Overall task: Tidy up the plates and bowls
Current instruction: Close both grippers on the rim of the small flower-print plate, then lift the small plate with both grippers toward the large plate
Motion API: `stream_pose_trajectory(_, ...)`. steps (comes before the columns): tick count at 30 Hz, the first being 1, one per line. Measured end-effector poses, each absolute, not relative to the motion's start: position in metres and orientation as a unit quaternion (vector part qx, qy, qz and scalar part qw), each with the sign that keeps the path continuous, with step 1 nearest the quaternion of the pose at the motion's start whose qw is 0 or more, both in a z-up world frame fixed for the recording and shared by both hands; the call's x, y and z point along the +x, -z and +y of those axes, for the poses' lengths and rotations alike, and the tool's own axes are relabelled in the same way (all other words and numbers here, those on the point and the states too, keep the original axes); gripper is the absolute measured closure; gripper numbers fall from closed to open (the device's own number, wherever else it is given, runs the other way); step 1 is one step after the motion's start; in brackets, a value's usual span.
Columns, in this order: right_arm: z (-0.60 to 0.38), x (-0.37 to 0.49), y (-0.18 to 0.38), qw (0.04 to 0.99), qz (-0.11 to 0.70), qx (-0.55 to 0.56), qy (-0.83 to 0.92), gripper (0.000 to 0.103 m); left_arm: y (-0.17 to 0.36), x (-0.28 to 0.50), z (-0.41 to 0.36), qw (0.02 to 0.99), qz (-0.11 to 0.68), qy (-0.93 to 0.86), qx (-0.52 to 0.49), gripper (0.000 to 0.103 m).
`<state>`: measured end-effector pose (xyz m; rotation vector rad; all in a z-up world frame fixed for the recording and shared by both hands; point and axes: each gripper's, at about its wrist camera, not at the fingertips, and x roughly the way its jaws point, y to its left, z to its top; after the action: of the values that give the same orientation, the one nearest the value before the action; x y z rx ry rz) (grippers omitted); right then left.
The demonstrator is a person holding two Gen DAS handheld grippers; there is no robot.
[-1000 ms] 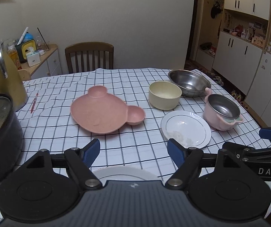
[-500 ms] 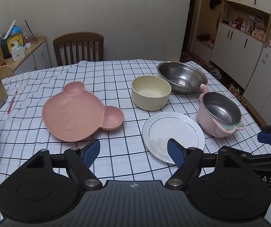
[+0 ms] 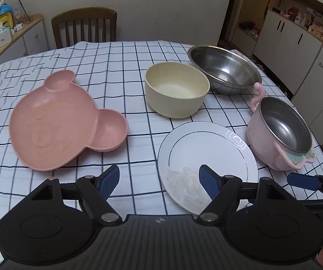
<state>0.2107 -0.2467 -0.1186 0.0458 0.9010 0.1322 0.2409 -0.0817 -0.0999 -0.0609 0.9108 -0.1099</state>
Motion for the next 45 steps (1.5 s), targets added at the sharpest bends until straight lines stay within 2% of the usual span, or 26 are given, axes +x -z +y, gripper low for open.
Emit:
stream_pose_trajectory(2, -0.251, 0.218, 0.125, 0.891, 0.447, 0.043, -0.061, 0.02, 0.106, 0.25, -0.084, 0.892, 0.448, 0.054, -0.031, 0.028)
stream_pose_trajectory(3, -0.253, 0.222, 0.129, 0.888, 0.452, 0.054, -0.058, 0.022, 0.109, 0.254, -0.086, 0.891, 0.45, 0.056, -0.031, 0.033)
stream_pose_trajectory(8, -0.261, 0.232, 0.14, 0.877, 0.468, 0.093, -0.053, 0.028, 0.121, 0.273, -0.089, 0.88, 0.469, 0.057, -0.038, 0.047)
stream_pose_trajectory(12, -0.269, 0.239, 0.148, 0.868, 0.477, 0.13, -0.048, 0.04, 0.127, 0.283, -0.088, 0.873, 0.481, 0.059, -0.049, 0.057)
stream_pose_trajectory(16, -0.273, 0.242, 0.15, 0.866, 0.476, 0.142, -0.051, 0.049, 0.13, 0.289, -0.09, 0.87, 0.487, 0.06, -0.047, 0.06)
stream_pose_trajectory(21, -0.273, 0.246, 0.149, 0.864, 0.476, 0.154, -0.063, 0.061, 0.134, 0.294, -0.091, 0.865, 0.494, 0.067, -0.058, 0.07)
stream_pose_trajectory(25, -0.274, 0.248, 0.149, 0.863, 0.473, 0.164, -0.063, 0.07, 0.136, 0.298, -0.089, 0.862, 0.498, 0.062, -0.064, 0.074)
stream_pose_trajectory(29, -0.278, 0.251, 0.151, 0.86, 0.474, 0.176, -0.059, 0.075, 0.138, 0.302, -0.083, 0.858, 0.504, 0.054, -0.081, 0.082)
stream_pose_trajectory(37, -0.286, 0.251, 0.155, 0.856, 0.478, 0.192, -0.051, 0.09, 0.14, 0.302, -0.074, 0.853, 0.506, 0.054, -0.111, 0.086)
stream_pose_trajectory(45, -0.291, 0.244, 0.153, 0.854, 0.482, 0.187, -0.058, 0.091, 0.137, 0.282, -0.075, 0.848, 0.514, 0.061, -0.113, 0.088)
